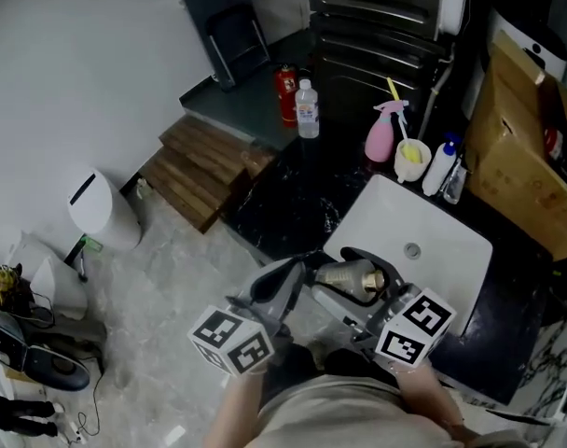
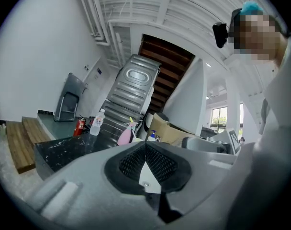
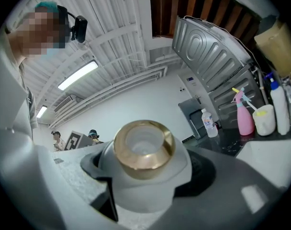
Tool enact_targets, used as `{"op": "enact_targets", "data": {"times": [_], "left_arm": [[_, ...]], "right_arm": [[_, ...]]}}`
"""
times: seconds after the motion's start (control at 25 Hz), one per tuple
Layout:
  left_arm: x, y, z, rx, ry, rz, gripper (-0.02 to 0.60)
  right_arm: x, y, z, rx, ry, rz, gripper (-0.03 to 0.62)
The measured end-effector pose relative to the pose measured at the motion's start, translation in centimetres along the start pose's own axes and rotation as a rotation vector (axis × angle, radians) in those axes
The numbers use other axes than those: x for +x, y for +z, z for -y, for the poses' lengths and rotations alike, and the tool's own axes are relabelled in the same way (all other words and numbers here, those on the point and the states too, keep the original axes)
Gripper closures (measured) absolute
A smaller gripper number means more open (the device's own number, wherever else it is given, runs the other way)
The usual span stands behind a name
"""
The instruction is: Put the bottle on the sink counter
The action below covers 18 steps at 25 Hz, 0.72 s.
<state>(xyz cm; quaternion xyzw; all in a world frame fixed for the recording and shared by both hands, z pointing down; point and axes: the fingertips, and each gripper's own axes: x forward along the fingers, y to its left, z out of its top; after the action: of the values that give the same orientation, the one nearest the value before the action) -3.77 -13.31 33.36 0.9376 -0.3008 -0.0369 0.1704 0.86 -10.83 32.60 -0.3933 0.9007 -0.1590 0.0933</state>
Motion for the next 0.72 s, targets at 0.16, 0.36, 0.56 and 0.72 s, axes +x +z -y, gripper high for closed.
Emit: {"op": "enact_targets", "data": {"times": [0.16,0.36,0.56,0.72], "left_arm": [[2.1,0.2,-0.6,0.011,-0.035,-0.013,0.575],[3.8,-0.2,-2.2,-0.010,-0.057,-0.047,0.575],[5.8,-0.3,-5.4,-0.036,-0.093,-0.071,0.575],[7.5,0.5,-8.6,-0.052,-0.127,-0.107,0.575]], "right_arm": [[-0.3,0.3,1.1,0.012,-0.028,0.017,0.252],[0.4,-0.1,3.6,0.045,-0.084,0.015,0.252],[2.8,-0.3,6.0,0.026,-0.137,-0.008,0.252],[5.9,0.0,8.5,0.044,-0.179,-0.008,0.252]]}}
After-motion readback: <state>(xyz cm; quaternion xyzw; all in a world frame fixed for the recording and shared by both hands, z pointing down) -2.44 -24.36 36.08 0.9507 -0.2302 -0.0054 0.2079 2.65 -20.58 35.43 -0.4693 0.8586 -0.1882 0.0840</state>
